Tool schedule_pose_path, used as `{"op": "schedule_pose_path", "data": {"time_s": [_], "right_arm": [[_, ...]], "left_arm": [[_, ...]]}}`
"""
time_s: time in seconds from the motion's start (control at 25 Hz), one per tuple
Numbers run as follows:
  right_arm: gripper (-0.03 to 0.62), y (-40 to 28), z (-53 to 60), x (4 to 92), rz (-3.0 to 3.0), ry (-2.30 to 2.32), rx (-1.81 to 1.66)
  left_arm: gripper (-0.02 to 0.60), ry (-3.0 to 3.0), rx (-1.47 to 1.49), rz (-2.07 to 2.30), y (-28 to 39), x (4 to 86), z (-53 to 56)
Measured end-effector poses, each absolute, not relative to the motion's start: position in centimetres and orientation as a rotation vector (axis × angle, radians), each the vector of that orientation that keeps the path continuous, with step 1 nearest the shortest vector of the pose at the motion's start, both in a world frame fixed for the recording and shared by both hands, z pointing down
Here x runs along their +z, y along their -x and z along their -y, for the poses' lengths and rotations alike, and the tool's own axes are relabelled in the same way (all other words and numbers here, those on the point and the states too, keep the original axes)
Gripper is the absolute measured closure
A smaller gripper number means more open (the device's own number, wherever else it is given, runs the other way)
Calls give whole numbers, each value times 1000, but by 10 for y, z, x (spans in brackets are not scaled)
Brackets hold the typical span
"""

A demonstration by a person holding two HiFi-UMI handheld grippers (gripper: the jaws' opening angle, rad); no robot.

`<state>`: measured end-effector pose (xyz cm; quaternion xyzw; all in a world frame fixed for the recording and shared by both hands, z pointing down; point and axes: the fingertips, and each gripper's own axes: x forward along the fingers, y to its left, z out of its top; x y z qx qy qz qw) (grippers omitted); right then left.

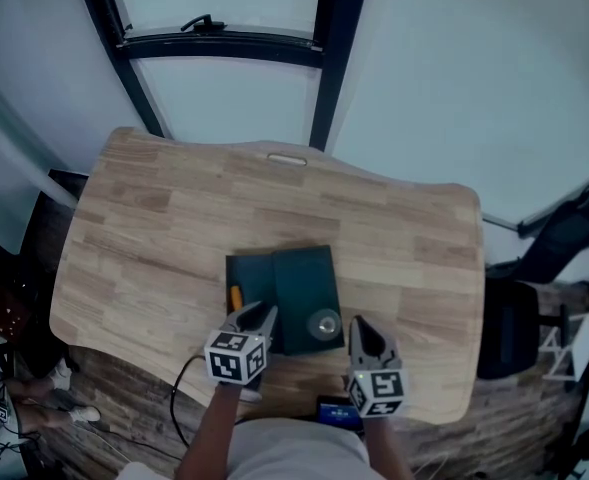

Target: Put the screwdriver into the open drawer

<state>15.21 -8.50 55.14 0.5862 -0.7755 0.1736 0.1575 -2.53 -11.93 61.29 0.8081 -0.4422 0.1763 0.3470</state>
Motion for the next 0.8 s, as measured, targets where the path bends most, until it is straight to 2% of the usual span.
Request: {"op": "schedule_pose_path", "data": {"time_s": [0.12,0.16,0.8], "right_arm": [[597,-149,85,548,2229,-1672,480],[597,-149,85,547,2231,-1675,477],[597,-145,73,522,2263,-1720,409]], "left_arm": [[576,-2143,425,1163,27,602,121],[583,-2158,417,1164,27,599,121],[583,-2348,422,1307,35,548,119]]}}
